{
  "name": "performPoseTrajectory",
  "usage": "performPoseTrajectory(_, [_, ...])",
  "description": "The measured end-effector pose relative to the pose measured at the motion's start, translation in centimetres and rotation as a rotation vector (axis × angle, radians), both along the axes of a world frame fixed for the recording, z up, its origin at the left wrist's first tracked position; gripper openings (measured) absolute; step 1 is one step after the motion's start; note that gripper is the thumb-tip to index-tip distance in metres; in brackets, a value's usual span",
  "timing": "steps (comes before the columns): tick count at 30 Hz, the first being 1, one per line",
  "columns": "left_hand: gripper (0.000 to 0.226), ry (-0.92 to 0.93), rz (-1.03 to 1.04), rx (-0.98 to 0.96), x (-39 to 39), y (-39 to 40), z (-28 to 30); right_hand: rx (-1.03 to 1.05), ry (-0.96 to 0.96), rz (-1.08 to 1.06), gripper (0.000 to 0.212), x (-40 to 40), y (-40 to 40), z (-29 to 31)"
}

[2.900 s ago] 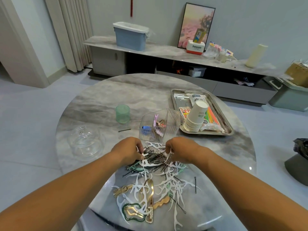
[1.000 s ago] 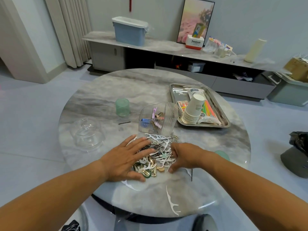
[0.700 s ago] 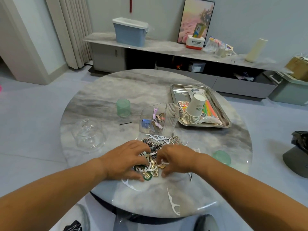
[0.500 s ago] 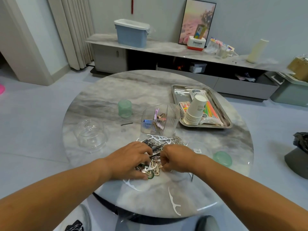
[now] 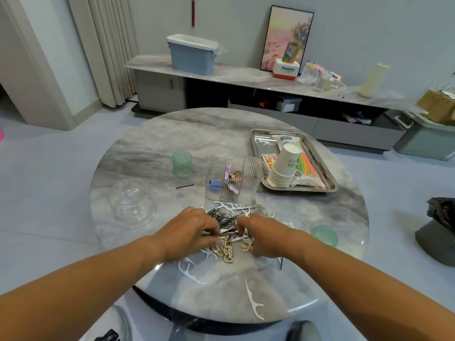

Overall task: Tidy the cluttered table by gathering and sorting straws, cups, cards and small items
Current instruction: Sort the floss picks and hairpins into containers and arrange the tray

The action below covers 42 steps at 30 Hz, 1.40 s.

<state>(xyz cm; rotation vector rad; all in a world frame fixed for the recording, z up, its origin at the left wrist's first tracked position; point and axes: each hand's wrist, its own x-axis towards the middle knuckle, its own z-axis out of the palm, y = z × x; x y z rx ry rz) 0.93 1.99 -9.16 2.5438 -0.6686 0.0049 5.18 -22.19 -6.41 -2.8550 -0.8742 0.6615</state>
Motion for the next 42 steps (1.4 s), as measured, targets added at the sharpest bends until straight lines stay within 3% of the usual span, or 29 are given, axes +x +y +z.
performPoseTrajectory(2, [0.019, 0.086, 0.068, -0.128, 0.1, 0.0, 0.0, -0.002, 0.01, -0.004, 0.051, 0.0, -0.1, 0.0])
performPoseTrajectory(5, [0.007, 0.269, 0.21, -0.472, 0.4, -0.3, 0.5, 0.063, 0.059, -0.052, 0.055, 0.4, 0.0, 0.8])
performPoseTrajectory(11, [0.022, 0.468, 0.489, -0.964, 1.0, -1.0, 1.6, 0.545, 0.491, -0.503, 0.045, 1.1, 0.2, 1.8])
performPoseTrajectory(14, [0.027, 0.587, 0.513, -1.082, 1.1, -0.9, 1.7, 0.657, 0.64, -0.609, 0.054, 0.8, 0.3, 1.5])
performPoseTrajectory(17, [0.037, 0.643, 0.508, -1.148, 1.3, -0.8, 1.9, 0.712, 0.648, -0.6, 0.056, 0.5, 0.9, 1.5])
performPoseTrajectory(20, [0.044, 0.676, 0.541, -1.233, 1.5, -0.8, 2.2, 0.818, 0.66, -0.651, 0.042, 0.7, 1.4, 1.6])
performPoseTrajectory(23, [0.039, 0.769, 0.637, -1.371, 1.8, -0.8, 2.5, 0.925, 0.771, -0.82, 0.027, 1.2, 1.7, 1.8])
performPoseTrajectory(27, [0.033, 0.943, 0.682, -1.427, 2.0, -0.4, 2.8, 0.897, 0.945, -0.962, 0.032, 0.8, 1.8, 1.6])
performPoseTrajectory(29, [0.033, 0.978, 0.705, -1.404, 1.9, -0.3, 2.9, 0.747, 0.852, -0.922, 0.023, 0.0, 2.1, 1.3])
performPoseTrajectory(31, [0.027, 1.005, 0.748, -1.438, 1.9, -0.2, 3.0, 0.547, 0.638, -0.775, 0.013, -0.8, 2.8, 0.9])
performPoseTrajectory(33, [0.017, 1.037, 0.767, -1.467, 2.0, -0.1, 3.2, 0.289, 0.402, -0.554, 0.036, -1.5, 3.5, 0.3])
performPoseTrajectory(35, [0.015, 1.041, 0.771, -1.462, 2.0, -0.1, 3.3, 0.11, 0.228, -0.46, 0.041, -2.2, 4.5, -0.2])
performPoseTrajectory(38, [0.025, 0.99, 0.755, -1.489, 1.9, -0.1, 3.1, 0.075, 0.144, -0.477, 0.039, -2.4, 5.3, -0.5])
performPoseTrajectory(42, [0.033, 0.938, 0.751, -1.499, 1.5, 0.3, 2.6, 0.065, 0.149, -0.469, 0.015, -2.1, 5.7, -0.6])
